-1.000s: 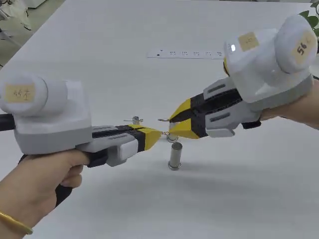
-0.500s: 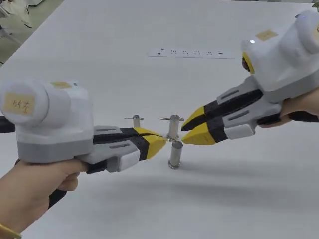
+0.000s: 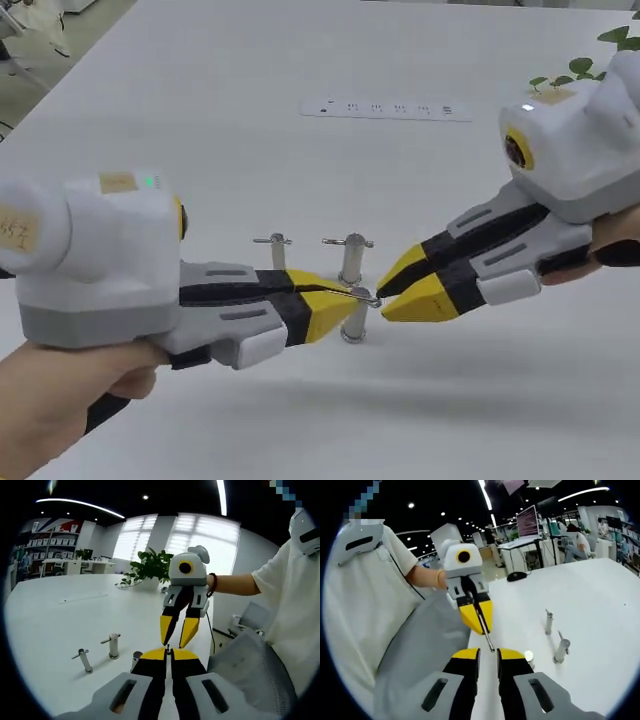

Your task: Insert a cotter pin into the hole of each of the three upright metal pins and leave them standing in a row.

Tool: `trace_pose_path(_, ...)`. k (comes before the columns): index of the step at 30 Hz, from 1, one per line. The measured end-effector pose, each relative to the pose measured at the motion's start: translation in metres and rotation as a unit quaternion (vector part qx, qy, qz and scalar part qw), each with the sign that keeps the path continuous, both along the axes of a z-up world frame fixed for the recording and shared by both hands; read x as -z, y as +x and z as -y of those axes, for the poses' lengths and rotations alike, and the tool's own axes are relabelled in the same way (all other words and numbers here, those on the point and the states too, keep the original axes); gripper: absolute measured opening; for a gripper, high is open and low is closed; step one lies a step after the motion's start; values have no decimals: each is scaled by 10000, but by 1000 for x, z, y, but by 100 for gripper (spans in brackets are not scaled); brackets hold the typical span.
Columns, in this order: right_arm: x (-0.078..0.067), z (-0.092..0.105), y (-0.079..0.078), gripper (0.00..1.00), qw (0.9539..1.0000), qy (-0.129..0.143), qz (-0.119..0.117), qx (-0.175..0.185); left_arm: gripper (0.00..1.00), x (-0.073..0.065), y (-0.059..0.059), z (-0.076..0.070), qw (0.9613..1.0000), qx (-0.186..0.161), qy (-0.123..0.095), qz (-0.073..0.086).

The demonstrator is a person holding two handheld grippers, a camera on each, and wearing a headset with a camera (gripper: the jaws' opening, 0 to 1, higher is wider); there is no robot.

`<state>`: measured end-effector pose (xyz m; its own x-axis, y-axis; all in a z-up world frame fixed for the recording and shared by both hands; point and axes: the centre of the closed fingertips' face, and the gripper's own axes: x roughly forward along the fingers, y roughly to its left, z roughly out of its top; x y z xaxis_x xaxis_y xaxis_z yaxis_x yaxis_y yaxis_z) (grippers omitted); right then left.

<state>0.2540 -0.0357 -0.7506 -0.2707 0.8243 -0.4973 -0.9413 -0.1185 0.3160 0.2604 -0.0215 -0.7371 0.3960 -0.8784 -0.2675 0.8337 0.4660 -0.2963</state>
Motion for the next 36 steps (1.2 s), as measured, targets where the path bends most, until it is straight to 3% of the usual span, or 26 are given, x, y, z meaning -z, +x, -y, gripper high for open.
trace_pose_path(20,-1,-4,-20,8,9991,130,-230,-323,0,-8,-16,11,9990,388,-215,59)
trace_pose_path(27,-2,-3,-21,5,9988,189,-197,-412,0,-8,-18,11,9988,427,-239,50)
trace_pose_path(33,-2,-4,-26,3,9985,161,24,-526,1,-6,-19,12,9986,466,-246,31)
trace_pose_path(36,-1,-4,-25,3,9987,110,85,-500,1,-5,-17,12,9988,429,-191,108)
